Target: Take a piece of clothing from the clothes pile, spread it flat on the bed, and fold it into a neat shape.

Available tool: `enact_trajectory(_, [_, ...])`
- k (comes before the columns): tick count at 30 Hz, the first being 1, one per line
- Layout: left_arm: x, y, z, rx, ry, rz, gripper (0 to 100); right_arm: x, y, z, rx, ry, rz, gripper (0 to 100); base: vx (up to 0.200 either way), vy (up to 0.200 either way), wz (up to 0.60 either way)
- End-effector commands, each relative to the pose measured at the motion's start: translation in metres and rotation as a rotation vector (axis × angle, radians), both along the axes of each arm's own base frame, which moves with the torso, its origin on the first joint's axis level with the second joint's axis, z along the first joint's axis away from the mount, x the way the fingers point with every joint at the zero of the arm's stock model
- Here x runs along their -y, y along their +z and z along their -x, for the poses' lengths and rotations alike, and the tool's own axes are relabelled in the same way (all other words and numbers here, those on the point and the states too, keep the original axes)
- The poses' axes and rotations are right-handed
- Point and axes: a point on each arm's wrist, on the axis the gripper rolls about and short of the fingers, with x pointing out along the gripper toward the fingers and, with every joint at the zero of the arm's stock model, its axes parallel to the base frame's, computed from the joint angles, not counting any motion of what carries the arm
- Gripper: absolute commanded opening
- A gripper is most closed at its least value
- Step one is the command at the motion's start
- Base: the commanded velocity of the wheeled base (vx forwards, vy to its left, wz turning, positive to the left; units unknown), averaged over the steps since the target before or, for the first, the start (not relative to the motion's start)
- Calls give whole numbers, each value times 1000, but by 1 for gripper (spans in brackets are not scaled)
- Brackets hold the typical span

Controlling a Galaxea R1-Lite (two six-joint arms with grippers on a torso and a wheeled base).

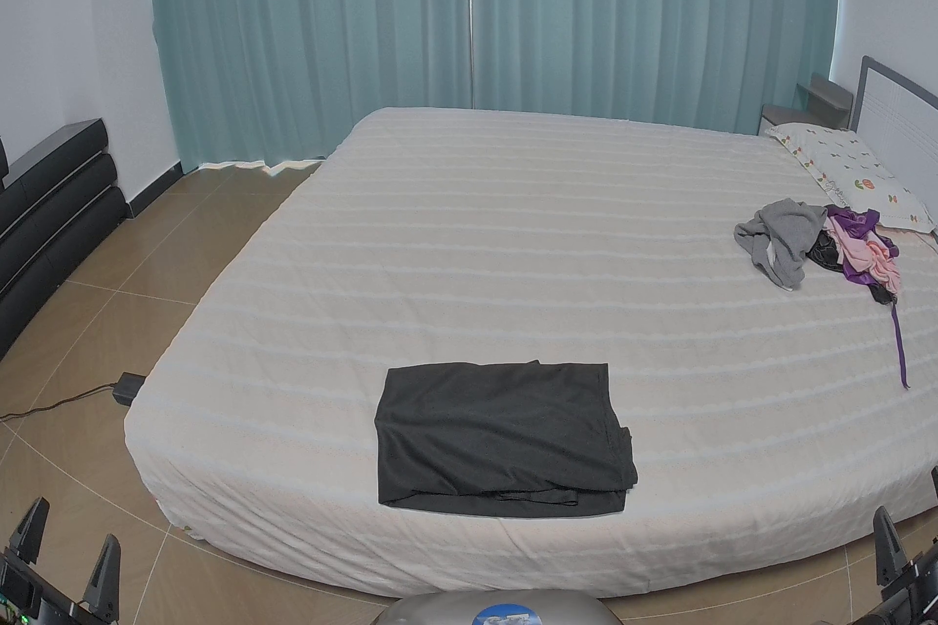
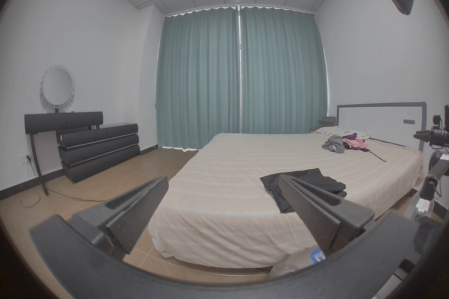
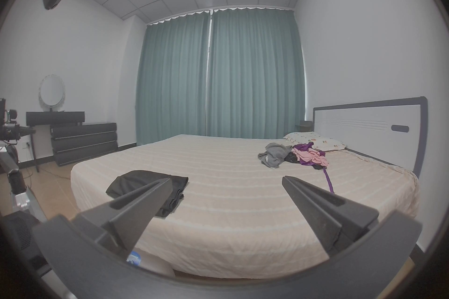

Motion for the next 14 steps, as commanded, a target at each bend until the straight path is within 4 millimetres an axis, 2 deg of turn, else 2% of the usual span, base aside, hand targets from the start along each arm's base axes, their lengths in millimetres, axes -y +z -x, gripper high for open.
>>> enact_trajectory(1, [0,-4,-1,-3,0,-5,100,0,-5,-1,-12,20,-13,100,0,0,0])
enact_trajectory(8, [0,-4,-1,0,1,-12,100,-1,-5,-1,-10,44,25,100,0,0,0])
enact_trajectory(14, [0,-4,-1,2,5,-6,100,-1,-5,-1,-10,37,-19,100,0,0,0])
